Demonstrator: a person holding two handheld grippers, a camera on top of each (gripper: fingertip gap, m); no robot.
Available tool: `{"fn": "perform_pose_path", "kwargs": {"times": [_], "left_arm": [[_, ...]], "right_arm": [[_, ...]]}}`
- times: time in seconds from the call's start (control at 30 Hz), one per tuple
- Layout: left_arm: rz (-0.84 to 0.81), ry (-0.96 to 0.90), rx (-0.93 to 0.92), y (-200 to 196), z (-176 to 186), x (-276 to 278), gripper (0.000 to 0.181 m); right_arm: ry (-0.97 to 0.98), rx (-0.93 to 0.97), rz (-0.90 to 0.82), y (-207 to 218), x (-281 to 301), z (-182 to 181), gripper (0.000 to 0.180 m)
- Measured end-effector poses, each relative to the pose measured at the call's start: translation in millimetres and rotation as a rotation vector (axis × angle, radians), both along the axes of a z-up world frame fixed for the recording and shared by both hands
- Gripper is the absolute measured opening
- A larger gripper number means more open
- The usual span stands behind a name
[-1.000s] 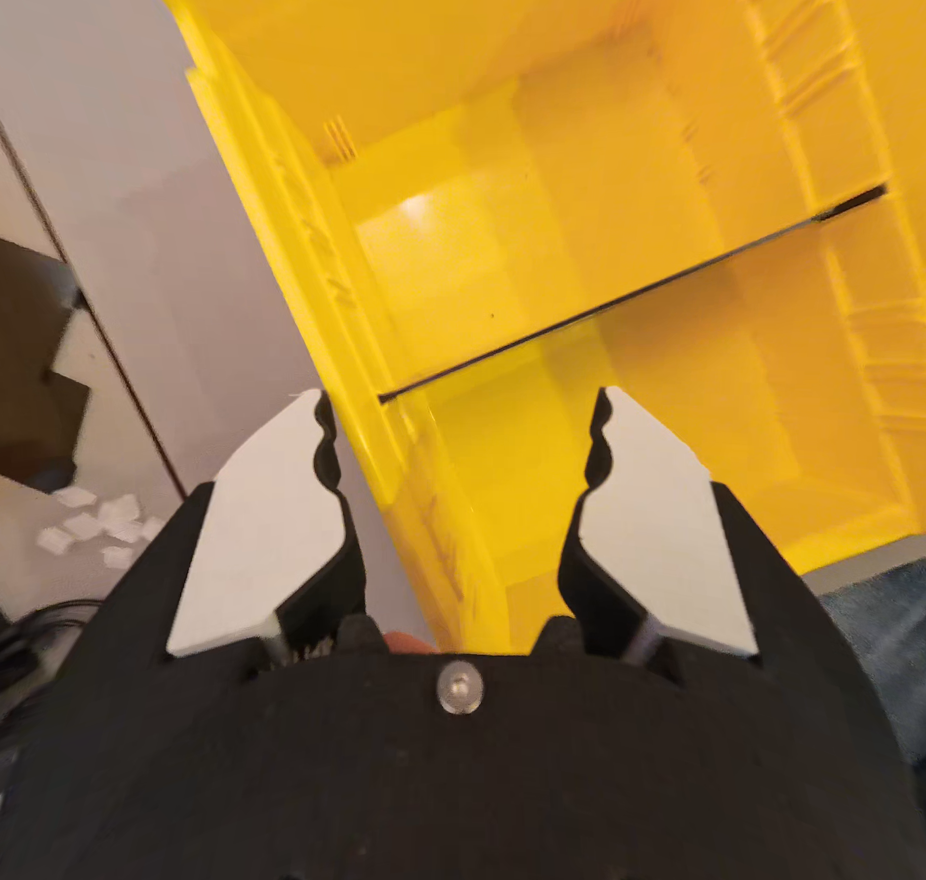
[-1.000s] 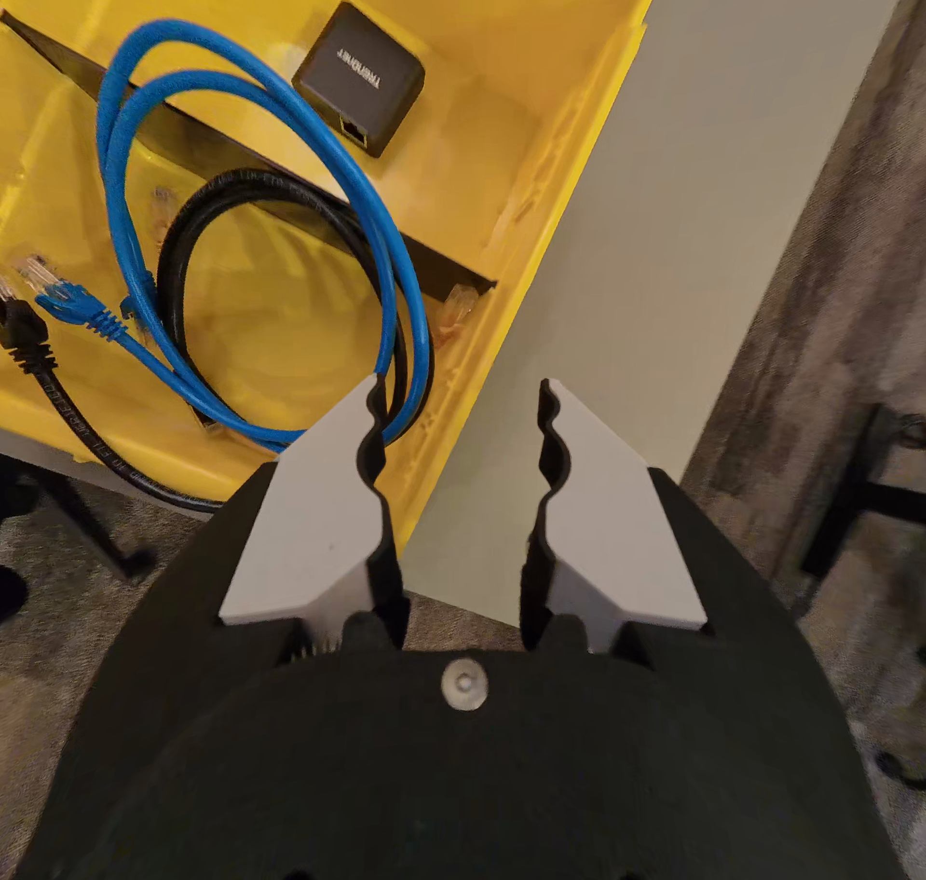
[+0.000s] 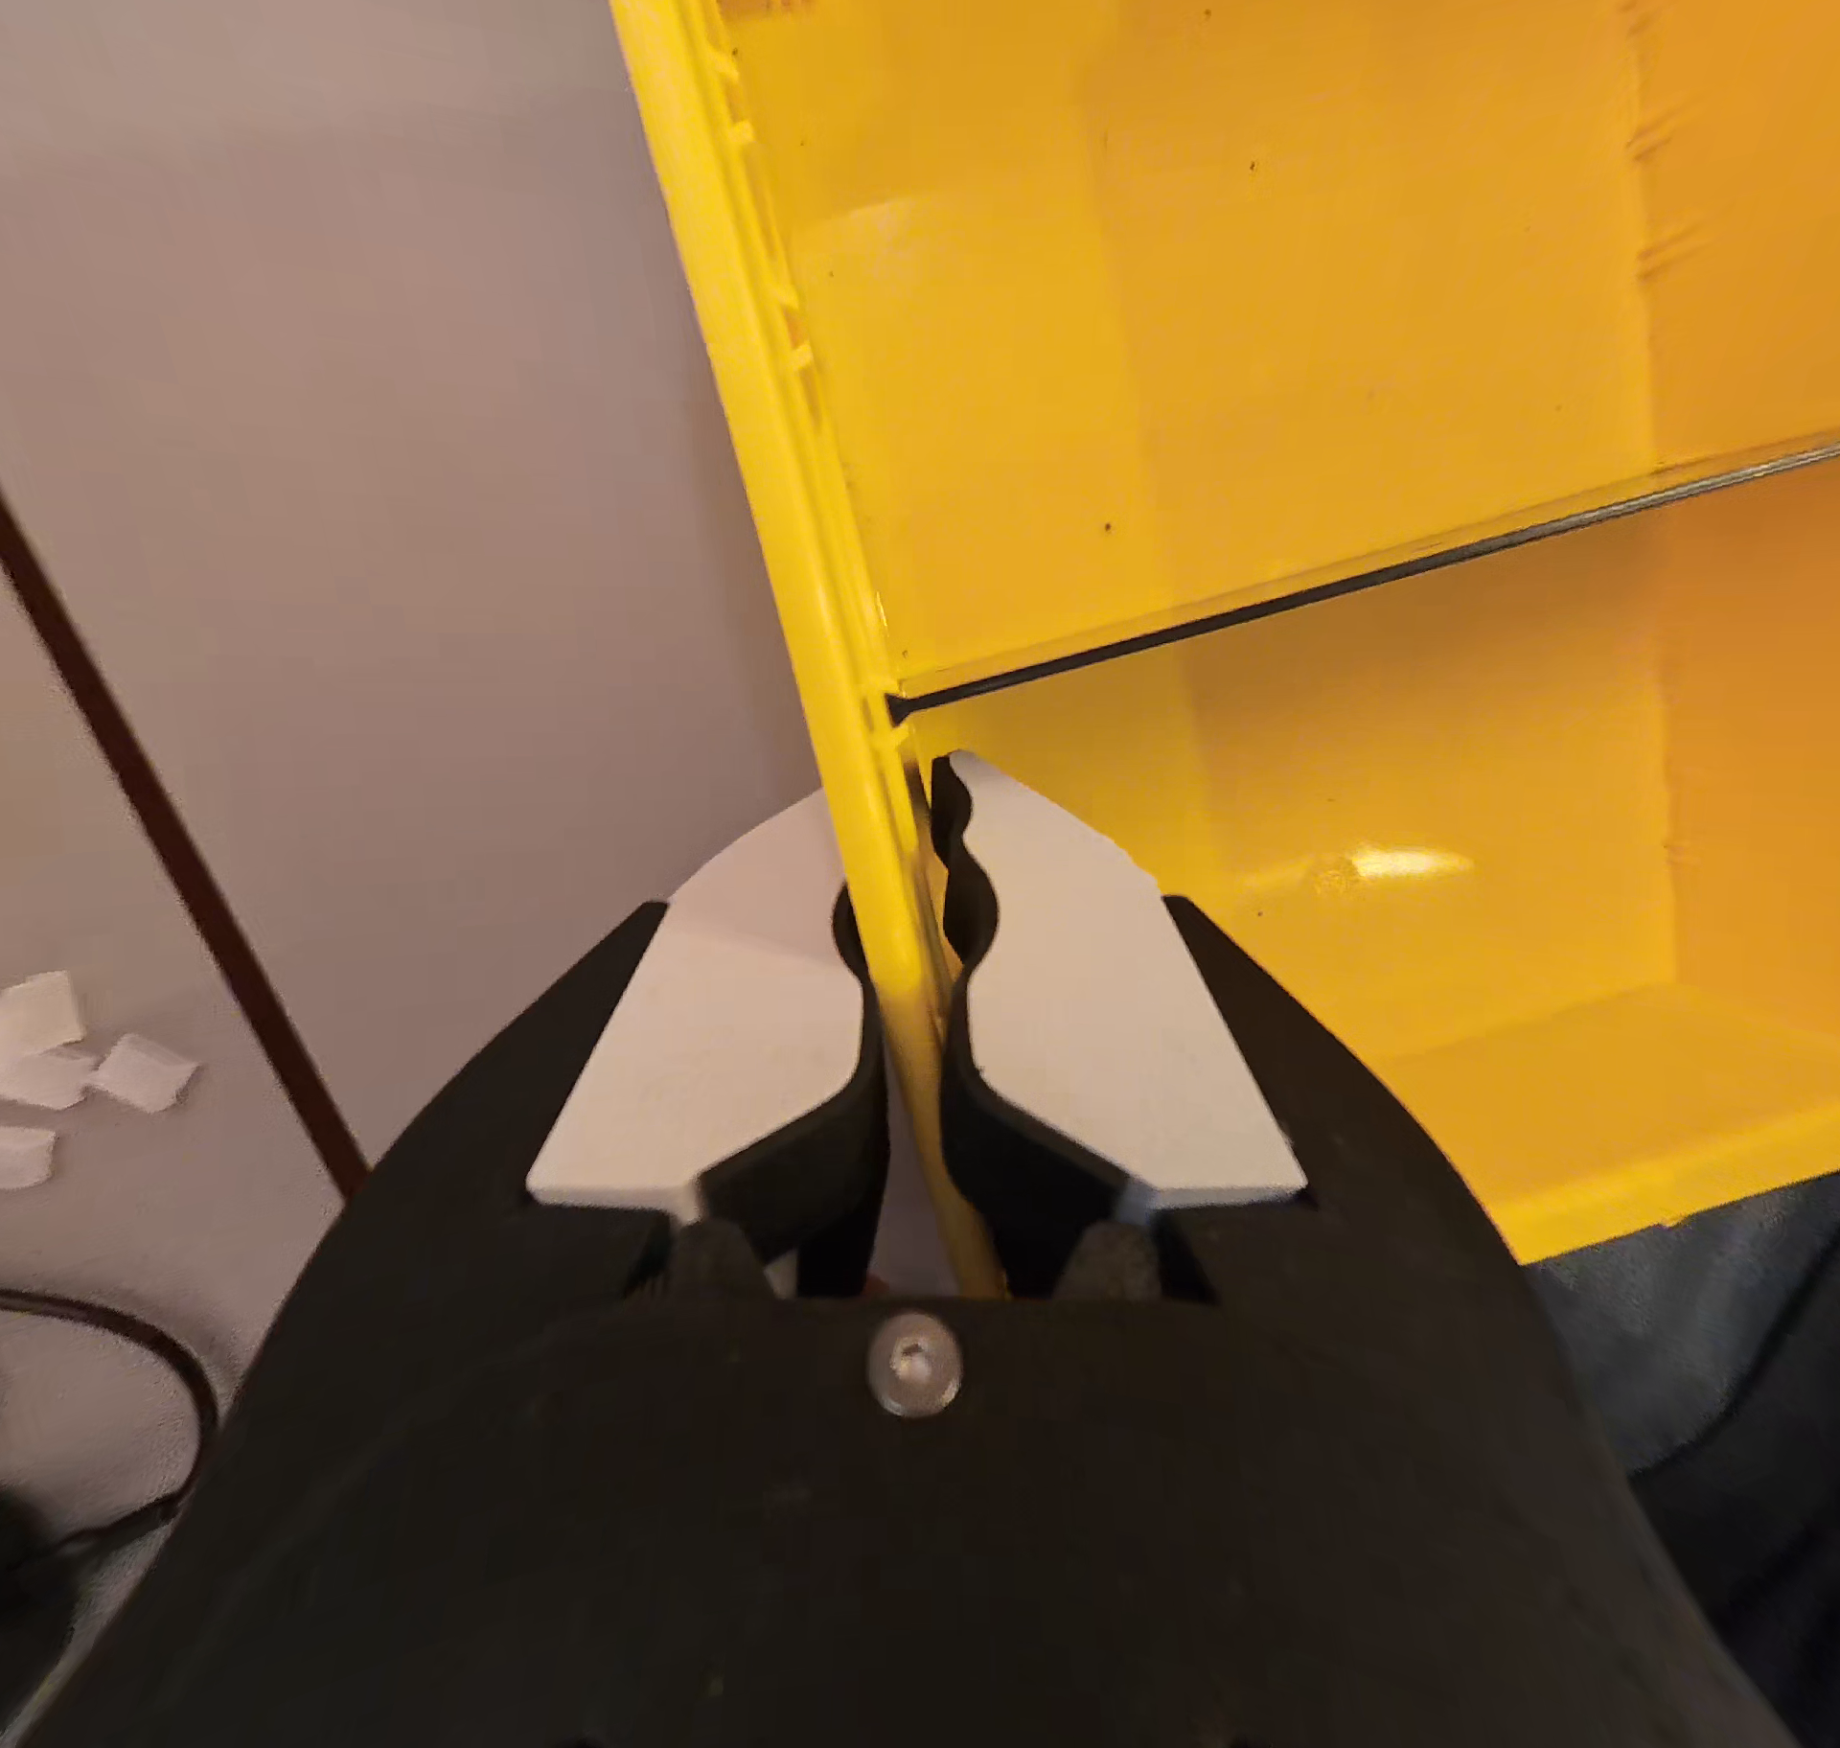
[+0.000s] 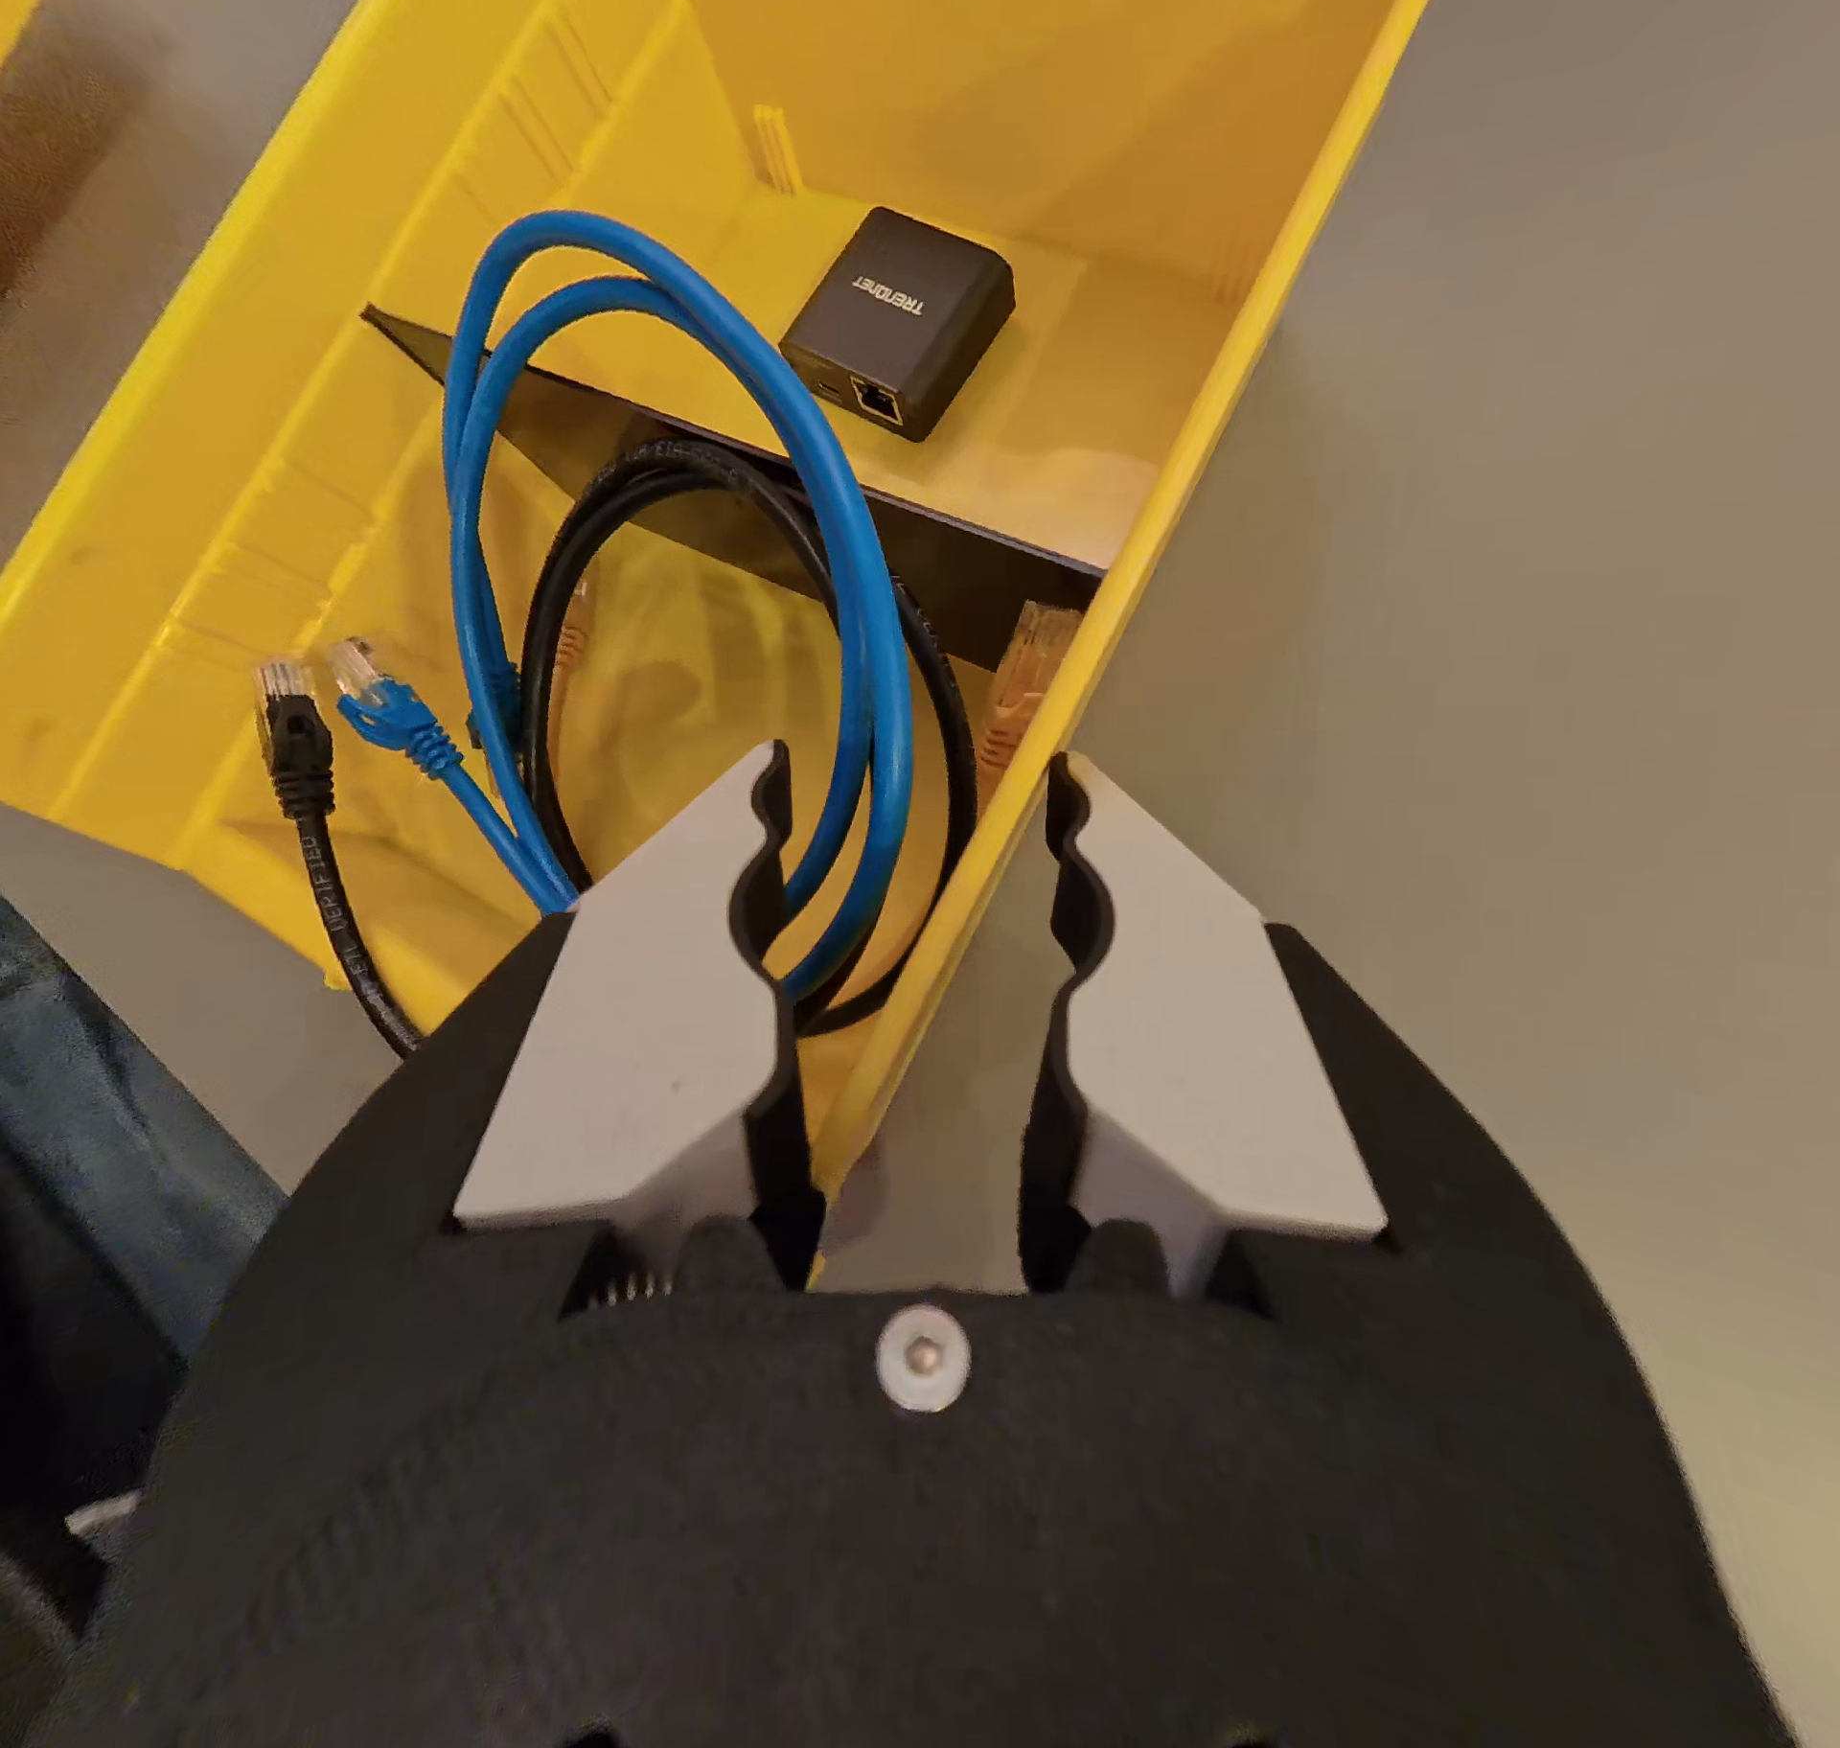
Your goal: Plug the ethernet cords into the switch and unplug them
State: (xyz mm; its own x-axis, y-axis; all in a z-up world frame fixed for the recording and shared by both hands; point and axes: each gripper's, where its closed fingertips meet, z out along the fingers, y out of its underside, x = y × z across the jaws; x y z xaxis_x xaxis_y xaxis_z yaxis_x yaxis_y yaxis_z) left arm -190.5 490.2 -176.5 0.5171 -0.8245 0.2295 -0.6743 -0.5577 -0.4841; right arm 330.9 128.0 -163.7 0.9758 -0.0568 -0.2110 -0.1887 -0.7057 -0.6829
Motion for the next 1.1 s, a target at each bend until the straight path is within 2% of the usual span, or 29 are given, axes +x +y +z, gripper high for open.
{"fn": "perform_pose_path", "kwargs": {"times": [0.03, 0.23, 0.43, 0.47, 0.57, 0.67, 0.77, 0.9, 1.0, 1.1], "left_arm": [[0.013, -0.02, 0.015, 2, 8, 0, 0.006], [0.029, -0.157, 0.09, -1, 62, -1, 0.006], [0.027, -0.222, 0.165, -2, 110, -9, 0.006], [0.029, -0.223, 0.179, -3, 116, -10, 0.006], [0.008, -0.217, 0.225, -9, 133, -10, 0.006], [-0.039, -0.222, 0.269, -23, 151, -2, 0.006], [-0.1, -0.243, 0.297, -45, 167, 23, 0.006], [-0.192, -0.248, 0.312, -78, 174, 82, 0.006], [-0.278, -0.236, 0.306, -104, 168, 139, 0.007], [-0.396, -0.202, 0.298, -133, 155, 200, 0.007]], "right_arm": [[0.003, 0.009, 0.013, 12, -11, 0, 0.053], [0.03, 0.05, 0.139, 80, -90, 1, 0.065], [0.081, 0.063, 0.293, 142, -192, 6, 0.104], [0.088, 0.059, 0.337, 150, -213, 6, 0.111], [0.198, 0.055, 0.477, 164, -269, 14, 0.116], [0.313, 0.121, 0.505, 170, -282, 36, 0.123], [0.298, 0.202, 0.474, 164, -259, 55, 0.123], [0.285, 0.328, 0.431, 126, -221, 92, 0.122], [0.257, 0.403, 0.388, 82, -189, 118, 0.122], [0.276, 0.397, 0.356, 23, -162, 128, 0.128]]}}
